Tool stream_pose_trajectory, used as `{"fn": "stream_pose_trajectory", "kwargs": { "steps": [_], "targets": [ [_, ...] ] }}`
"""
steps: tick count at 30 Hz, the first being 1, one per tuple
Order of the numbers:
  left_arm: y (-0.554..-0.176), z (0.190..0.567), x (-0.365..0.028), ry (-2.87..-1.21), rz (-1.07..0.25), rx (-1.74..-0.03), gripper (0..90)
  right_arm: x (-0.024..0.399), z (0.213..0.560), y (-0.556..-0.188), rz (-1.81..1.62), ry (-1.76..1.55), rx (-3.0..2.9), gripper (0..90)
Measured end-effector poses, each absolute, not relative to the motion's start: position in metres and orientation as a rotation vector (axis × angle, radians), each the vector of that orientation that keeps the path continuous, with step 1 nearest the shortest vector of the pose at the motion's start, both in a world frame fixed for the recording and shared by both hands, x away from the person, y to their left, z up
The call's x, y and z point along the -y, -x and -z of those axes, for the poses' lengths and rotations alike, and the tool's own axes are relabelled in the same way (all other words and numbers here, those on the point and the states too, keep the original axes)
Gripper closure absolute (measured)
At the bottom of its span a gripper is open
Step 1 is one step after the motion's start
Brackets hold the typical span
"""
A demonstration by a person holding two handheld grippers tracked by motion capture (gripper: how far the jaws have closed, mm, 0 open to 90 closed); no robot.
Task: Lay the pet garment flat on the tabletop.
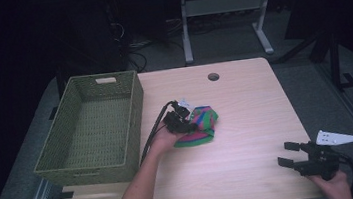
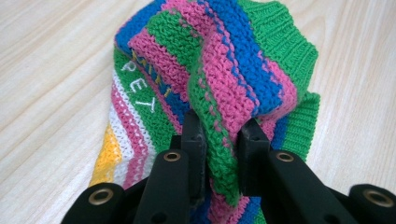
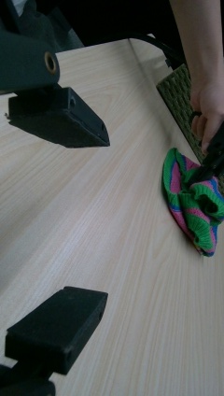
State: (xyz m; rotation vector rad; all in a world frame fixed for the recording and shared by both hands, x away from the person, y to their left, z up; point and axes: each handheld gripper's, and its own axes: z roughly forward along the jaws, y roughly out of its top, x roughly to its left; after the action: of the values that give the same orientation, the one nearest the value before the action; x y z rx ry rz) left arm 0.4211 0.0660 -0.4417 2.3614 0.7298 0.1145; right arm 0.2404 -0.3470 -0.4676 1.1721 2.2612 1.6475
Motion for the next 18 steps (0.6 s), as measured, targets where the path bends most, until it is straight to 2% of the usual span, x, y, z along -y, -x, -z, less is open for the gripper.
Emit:
{"fn": "stream_pose_trajectory", "kwargs": {
  "steps": [12, 18],
  "targets": [
    [-0.416, 0.424, -0.077, -2.275, -0.101, -0.744, 77.5, 0.344, 0.469, -0.24, -1.597, -1.165, -2.289, 20.2],
    [-0.406, 0.413, -0.078, -2.267, -0.077, -0.687, 77.8, 0.336, 0.468, -0.239, -1.566, -1.13, -2.319, 20.5]
  ]
}}
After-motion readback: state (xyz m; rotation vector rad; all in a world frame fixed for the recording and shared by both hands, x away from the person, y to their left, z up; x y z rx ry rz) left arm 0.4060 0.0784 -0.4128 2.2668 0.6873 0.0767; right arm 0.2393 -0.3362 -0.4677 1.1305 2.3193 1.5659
